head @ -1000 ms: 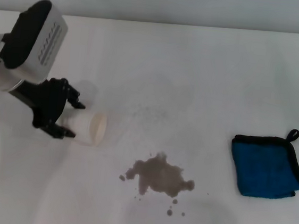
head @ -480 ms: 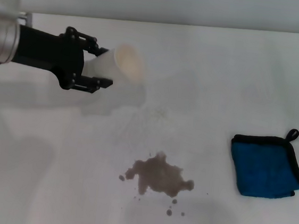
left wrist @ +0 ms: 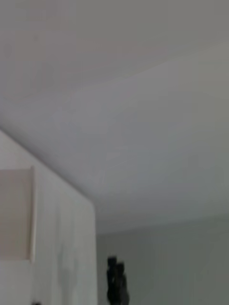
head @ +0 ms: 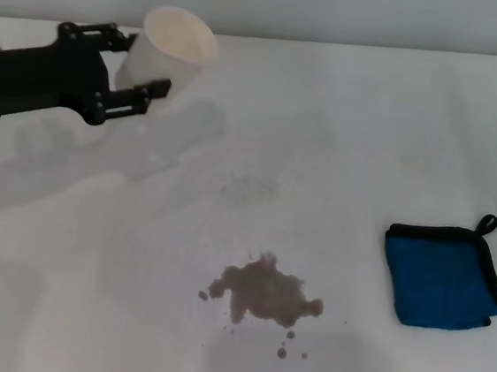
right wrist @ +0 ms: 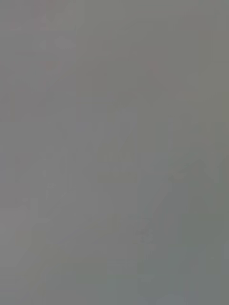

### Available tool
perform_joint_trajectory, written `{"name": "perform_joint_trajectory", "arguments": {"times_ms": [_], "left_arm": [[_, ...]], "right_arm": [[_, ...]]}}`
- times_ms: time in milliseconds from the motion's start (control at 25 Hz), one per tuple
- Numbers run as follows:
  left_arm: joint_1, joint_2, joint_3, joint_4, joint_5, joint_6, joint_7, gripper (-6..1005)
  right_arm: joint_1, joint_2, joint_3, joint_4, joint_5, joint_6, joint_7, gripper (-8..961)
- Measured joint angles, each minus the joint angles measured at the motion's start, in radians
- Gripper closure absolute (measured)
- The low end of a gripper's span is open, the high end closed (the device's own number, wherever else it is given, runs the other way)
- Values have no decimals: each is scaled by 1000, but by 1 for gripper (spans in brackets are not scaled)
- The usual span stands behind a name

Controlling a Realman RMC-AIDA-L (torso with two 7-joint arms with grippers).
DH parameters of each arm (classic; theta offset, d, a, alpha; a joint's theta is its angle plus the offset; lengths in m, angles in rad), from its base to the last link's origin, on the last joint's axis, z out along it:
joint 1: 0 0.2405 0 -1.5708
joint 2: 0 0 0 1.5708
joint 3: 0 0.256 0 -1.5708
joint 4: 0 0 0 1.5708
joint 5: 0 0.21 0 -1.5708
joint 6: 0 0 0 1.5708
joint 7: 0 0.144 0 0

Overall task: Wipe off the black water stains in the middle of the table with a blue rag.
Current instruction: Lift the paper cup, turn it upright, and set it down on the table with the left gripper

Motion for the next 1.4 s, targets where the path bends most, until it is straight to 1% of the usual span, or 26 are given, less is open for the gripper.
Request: {"name": "perform_joint_trajectory", "arguments": {"times_ms": [40,120,160,200,240,360,480,600,920,1160,1320,1400], "left_arm": [[0,0,0,0,0,0,0,381],[35,0,0,22,-43,-4,13,382],[55,0,0,38,-64,-8,22,382],[92,1,0,70,-100,-21,46,382],[106,1,-1,87,-112,-32,56,383],[154,0,0,167,-134,-91,98,383],[182,0,0,232,-138,-168,138,383],[203,1,-1,285,-142,-223,164,382],[238,2,-2,383,-144,-323,192,382],[272,0,-2,465,-148,-414,284,381],[287,0,-2,484,-150,-432,305,383],[307,-1,-2,497,-155,-457,322,382]], "right_arm": [[0,0,0,0,0,2,0,96],[0,0,-1,0,-1,4,0,96],[1,0,-2,0,-1,4,0,96],[1,0,-2,-1,-1,4,0,96],[1,0,-2,-1,-2,5,0,96],[2,0,-3,-2,-3,9,0,96],[2,0,-4,-2,-4,13,0,96],[2,0,-5,-2,-4,17,1,96],[-2,0,-5,5,-6,25,4,95],[-6,0,-4,9,-6,29,3,95],[-8,0,-4,10,-6,35,3,95],[-8,0,-4,10,-6,35,3,95]]}}
